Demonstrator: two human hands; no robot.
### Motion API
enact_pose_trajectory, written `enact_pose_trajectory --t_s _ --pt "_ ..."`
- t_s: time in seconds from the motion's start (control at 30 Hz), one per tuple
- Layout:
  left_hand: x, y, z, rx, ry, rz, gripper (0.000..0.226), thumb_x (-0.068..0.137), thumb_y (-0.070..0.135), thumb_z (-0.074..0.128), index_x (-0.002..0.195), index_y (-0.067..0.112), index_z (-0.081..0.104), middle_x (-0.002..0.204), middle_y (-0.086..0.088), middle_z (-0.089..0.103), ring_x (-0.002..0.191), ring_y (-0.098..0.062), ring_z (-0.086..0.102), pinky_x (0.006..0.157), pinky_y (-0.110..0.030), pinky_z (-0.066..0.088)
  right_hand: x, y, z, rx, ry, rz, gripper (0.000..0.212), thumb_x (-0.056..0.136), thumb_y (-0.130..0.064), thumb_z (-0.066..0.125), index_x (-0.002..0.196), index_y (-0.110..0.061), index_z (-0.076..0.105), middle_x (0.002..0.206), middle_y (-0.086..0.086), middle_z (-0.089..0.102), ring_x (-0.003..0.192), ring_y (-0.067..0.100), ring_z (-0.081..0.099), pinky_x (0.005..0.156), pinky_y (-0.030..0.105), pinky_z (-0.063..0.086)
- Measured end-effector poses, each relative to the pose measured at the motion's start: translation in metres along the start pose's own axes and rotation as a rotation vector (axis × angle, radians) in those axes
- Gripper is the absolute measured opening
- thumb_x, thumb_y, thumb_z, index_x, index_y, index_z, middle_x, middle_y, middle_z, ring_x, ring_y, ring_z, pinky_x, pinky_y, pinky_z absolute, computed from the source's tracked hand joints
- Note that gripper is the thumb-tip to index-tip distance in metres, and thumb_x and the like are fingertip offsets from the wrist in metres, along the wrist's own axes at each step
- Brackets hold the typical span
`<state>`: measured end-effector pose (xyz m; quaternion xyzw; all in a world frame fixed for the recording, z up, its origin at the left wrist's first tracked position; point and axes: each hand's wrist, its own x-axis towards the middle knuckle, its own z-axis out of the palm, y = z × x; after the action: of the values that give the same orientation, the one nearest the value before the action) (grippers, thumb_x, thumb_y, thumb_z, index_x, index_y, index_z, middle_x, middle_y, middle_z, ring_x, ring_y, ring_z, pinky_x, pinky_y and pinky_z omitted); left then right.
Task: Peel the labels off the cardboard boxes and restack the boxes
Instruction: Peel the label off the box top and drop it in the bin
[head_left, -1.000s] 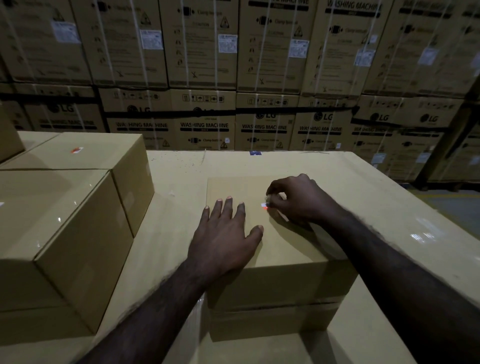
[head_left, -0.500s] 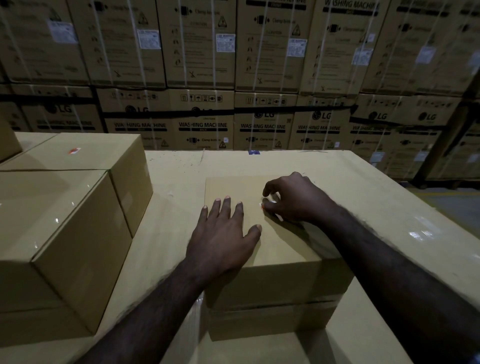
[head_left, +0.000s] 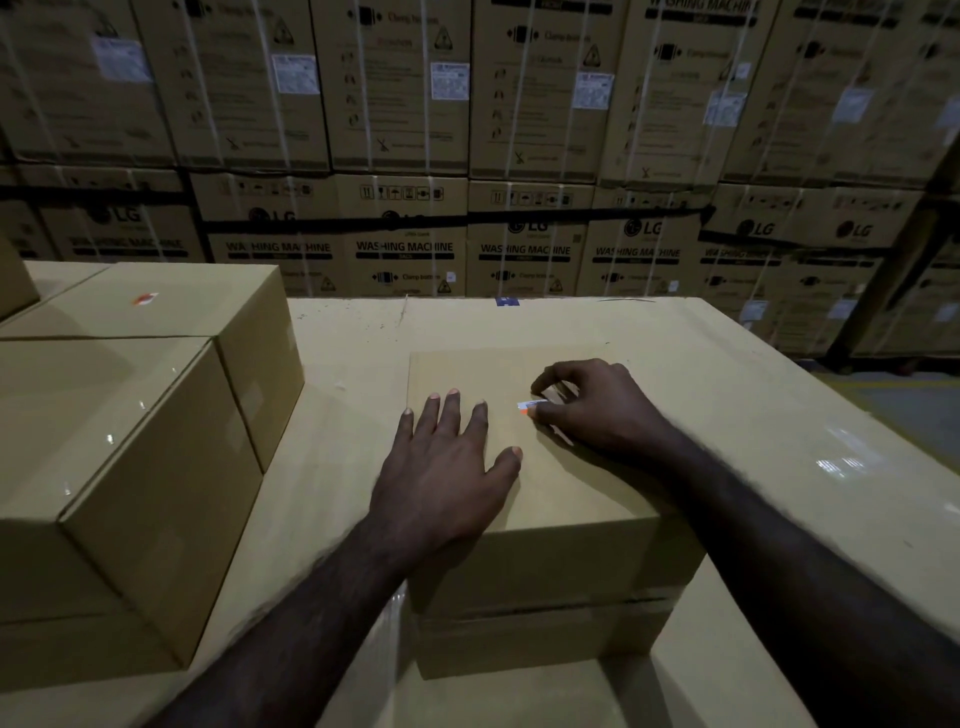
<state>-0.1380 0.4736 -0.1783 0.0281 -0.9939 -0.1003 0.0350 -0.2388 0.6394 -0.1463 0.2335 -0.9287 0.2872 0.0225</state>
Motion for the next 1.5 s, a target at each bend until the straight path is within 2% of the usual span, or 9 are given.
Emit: enact_pose_trajectory --t_s 0.13,0.3,0.5,0.6,0.83,0.97,1.3,1.43,1.5 --pt "-0.002 0.000 -0.001 0.004 0.001 0.007 0.069 0.096 0.062 0.019 0.154 0.029 0.003 0.163 -0.006 -0.006 0.149 -0.023 -0.009 0.118 -0.045 -0.006 -0.005 -0.004 0.003 0.053 0.002 -0.049 0.018 0.090 -0.028 0.066 0.106 -0.026 0.073 0.122 -0.005 0.067 0.116 0.013 0.056 0.089 0.025 0.039" --pt "-0.007 0.002 -0.001 0.009 0.013 0.007 0.070 0.095 0.064 0.018 0.154 0.030 0.001 0.162 -0.004 -0.009 0.149 -0.023 -0.011 0.117 -0.044 -0.008 -0.016 -0.007 0.002 0.089 0.021 -0.073 0.023 0.094 -0.010 0.058 0.107 -0.022 0.073 0.126 -0.002 0.065 0.119 0.014 0.054 0.093 0.024 0.039" --pt "-0.019 0.006 -0.002 0.022 0.017 0.008 0.071 0.094 0.065 0.015 0.154 0.031 -0.004 0.161 -0.003 -0.015 0.148 -0.022 -0.017 0.120 -0.046 -0.008 -0.019 -0.002 0.004 0.010 0.018 -0.122 0.022 0.092 -0.013 0.058 0.106 -0.027 0.068 0.128 -0.003 0.063 0.122 0.020 0.052 0.111 0.052 0.032" --pt "-0.021 0.006 -0.002 0.026 0.019 0.004 0.071 0.094 0.065 0.015 0.154 0.031 -0.005 0.161 -0.003 -0.016 0.147 -0.022 -0.017 0.120 -0.046 -0.008 -0.017 -0.001 0.003 -0.013 -0.010 -0.131 0.023 0.092 -0.013 0.057 0.107 -0.029 0.064 0.129 -0.002 0.061 0.124 0.020 0.049 0.112 0.057 0.028" --pt "-0.020 0.008 -0.003 0.040 0.008 -0.004 0.072 0.093 0.066 0.014 0.154 0.032 -0.005 0.161 -0.003 -0.015 0.148 -0.023 -0.016 0.120 -0.047 -0.007 -0.003 -0.005 -0.001 -0.013 -0.120 -0.117 0.023 0.090 -0.012 0.058 0.102 -0.031 0.058 0.124 -0.002 0.060 0.118 0.020 0.048 0.110 0.061 0.027" --pt "-0.019 0.008 -0.004 0.041 0.001 -0.006 0.072 0.094 0.065 0.014 0.154 0.031 -0.005 0.161 -0.003 -0.015 0.148 -0.023 -0.016 0.120 -0.047 -0.007 0.002 -0.008 -0.003 -0.029 -0.138 -0.083 0.027 0.091 -0.011 0.058 0.117 -0.019 0.059 0.132 0.004 0.056 0.126 0.023 0.045 0.114 0.060 0.019" --pt "-0.017 0.008 -0.003 0.048 -0.005 -0.010 0.072 0.094 0.065 0.014 0.154 0.031 -0.005 0.161 -0.004 -0.016 0.148 -0.023 -0.016 0.119 -0.045 -0.010 0.007 -0.009 -0.002 -0.008 -0.163 -0.072 0.016 0.087 -0.011 0.060 0.096 -0.025 0.058 0.138 0.003 0.053 0.133 0.025 0.039 0.115 0.061 0.014" --pt "-0.016 0.008 -0.003 0.041 -0.007 -0.008 0.072 0.094 0.065 0.014 0.154 0.031 -0.005 0.161 -0.004 -0.015 0.148 -0.023 -0.016 0.119 -0.046 -0.008 0.006 -0.011 -0.003 0.011 -0.150 -0.048 0.029 0.089 -0.008 0.059 0.117 -0.016 0.058 0.141 0.005 0.051 0.135 0.026 0.037 0.116 0.061 0.015" --pt "-0.016 0.008 -0.004 0.042 -0.009 -0.008 0.072 0.094 0.065 0.015 0.154 0.031 -0.005 0.161 -0.004 -0.015 0.148 -0.023 -0.016 0.119 -0.046 -0.008 0.006 -0.011 -0.003 0.018 -0.151 -0.060 0.030 0.088 -0.007 0.059 0.115 -0.020 0.058 0.139 0.004 0.052 0.134 0.026 0.038 0.115 0.061 0.016"
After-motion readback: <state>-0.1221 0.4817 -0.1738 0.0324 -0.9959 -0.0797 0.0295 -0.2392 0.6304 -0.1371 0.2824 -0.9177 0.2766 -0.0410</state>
